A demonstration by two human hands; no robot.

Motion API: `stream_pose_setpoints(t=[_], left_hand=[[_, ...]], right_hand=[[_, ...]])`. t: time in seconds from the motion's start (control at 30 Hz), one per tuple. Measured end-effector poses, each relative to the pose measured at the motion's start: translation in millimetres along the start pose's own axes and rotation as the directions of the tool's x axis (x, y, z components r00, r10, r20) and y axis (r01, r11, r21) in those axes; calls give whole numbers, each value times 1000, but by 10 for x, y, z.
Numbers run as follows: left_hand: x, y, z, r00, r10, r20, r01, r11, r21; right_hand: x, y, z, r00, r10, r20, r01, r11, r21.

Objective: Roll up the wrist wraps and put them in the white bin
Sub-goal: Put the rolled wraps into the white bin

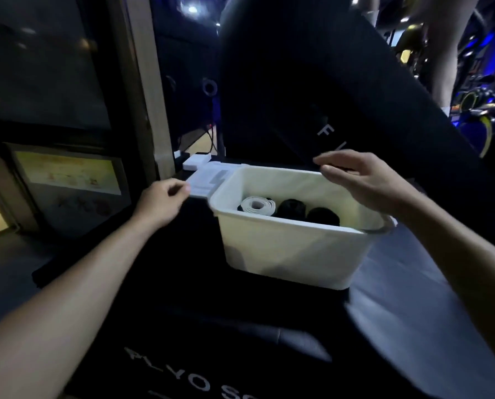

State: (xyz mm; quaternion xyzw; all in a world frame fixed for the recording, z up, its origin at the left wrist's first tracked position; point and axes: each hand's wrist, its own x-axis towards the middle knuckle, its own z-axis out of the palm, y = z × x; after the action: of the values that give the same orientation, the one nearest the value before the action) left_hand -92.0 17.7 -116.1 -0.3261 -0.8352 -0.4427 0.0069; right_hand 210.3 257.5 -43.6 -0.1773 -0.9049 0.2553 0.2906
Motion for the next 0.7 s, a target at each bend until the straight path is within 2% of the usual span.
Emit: stream_pose_setpoints(t=[0.13,0.27,0.43,0.53,0.6,0.7], left_hand=[[965,-369,322,982,-184,40,172,962,213],[1703,-715,702,893,-426,145,358,868,345],[1903,-740,782,835,-547,67,489,791,367],[1982,-737,691,761,-638,116,587,754,295],[1923,-532,614,702,-682,204,665,731,154],[1862,-171,444,666,-695,272,741,658,-133]], right_hand=[[448,212,71,991,-43,126,57,992,-110],[734,459,77,983,-7,185,31,992,-125],[866,530,14,955,79,286,-55,994,-92],[921,529,-3,941,109,320,-93,993,-66],[925,505,-15,936,137,324,-124,990,-61],[947,390,-92,919,198,342,-184,980,-74]])
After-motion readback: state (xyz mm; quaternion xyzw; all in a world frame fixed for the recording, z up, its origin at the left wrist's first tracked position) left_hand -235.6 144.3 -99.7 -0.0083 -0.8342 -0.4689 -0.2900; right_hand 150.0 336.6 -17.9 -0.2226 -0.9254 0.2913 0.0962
